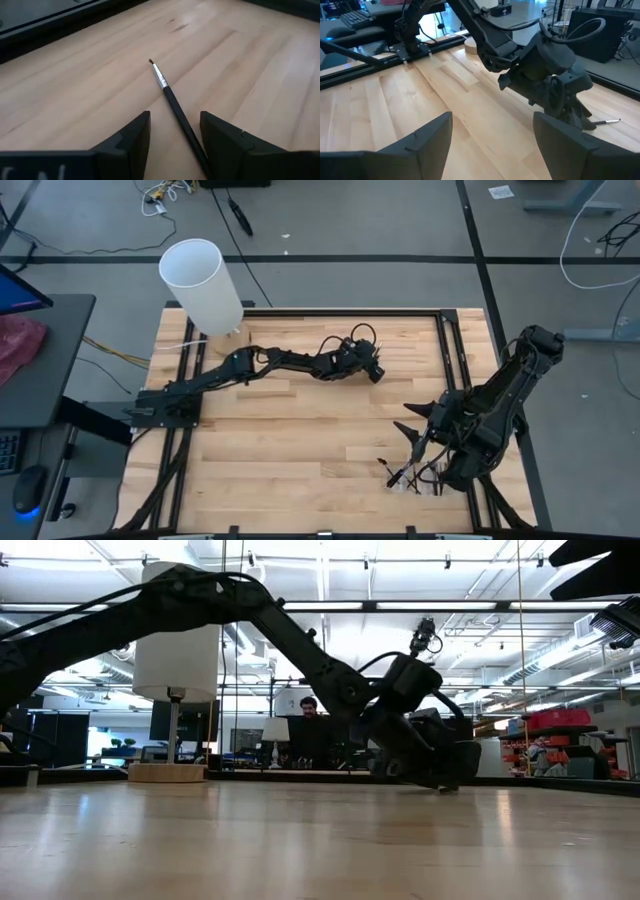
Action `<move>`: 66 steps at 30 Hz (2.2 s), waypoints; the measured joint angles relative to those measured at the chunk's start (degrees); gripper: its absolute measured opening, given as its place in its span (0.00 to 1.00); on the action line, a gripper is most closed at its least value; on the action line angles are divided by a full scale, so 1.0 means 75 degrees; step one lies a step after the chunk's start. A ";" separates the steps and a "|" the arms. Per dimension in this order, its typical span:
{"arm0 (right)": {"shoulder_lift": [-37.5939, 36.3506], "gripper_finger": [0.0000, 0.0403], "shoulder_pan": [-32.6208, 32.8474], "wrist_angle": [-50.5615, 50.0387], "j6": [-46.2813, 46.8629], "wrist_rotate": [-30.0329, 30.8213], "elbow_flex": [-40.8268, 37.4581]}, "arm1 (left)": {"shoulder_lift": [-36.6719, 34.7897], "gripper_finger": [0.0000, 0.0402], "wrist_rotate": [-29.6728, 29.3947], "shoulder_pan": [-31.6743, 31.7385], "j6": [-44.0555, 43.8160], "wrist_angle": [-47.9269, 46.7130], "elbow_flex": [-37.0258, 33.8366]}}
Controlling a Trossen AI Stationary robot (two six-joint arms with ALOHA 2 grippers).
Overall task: Pick & Place Makeup Supplies
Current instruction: Put the silver makeup brush into the transparent organizer
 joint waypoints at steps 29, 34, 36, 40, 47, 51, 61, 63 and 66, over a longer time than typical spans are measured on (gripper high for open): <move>0.0006 0.69 0.0009 0.0607 -0.0520 -0.0825 0.0003 | -0.0183 0.04 -0.0616 -0.1408 -0.0663 -0.3239 -0.0093; 0.0006 0.69 0.0009 0.0805 -0.0781 -0.0822 0.0006 | -0.0355 0.02 -0.0908 -0.1813 -0.0880 -0.4156 -0.0093; 0.0006 0.69 0.0009 0.0805 -0.0781 -0.0822 0.0006 | -0.0490 0.02 -0.0914 -0.1904 -0.0905 -0.4624 -0.0093; 0.0010 0.69 0.0009 0.0808 -0.0784 -0.0924 0.0006 | -0.0753 0.02 -0.0904 -0.2090 -0.0868 -0.5918 -0.0093; 0.0230 0.69 0.0154 0.0883 -0.0805 -0.1023 0.0006 | -0.0833 0.01 -0.1334 -0.2482 -0.1060 -0.7634 -0.0093; 0.0406 0.69 0.0288 0.0983 -0.0804 -0.1020 0.0006 | -0.0902 0.01 -0.1570 -0.2731 -0.1417 -0.8467 -0.0104; 0.0647 0.69 0.0449 0.1118 -0.0801 -0.1017 0.0006 | -0.1395 0.00 -0.1353 -0.3163 -0.2172 -0.9844 -0.0526; 0.0641 0.69 0.0514 0.1164 -0.0798 -0.1009 0.0006 | -0.1650 0.00 -0.1256 -0.3234 -0.2443 -0.9528 -0.1031; 0.0644 0.69 0.0620 0.1182 -0.0828 -0.0996 0.0006 | -0.2269 0.00 -0.1256 -0.3386 -0.2894 -0.8722 -0.2104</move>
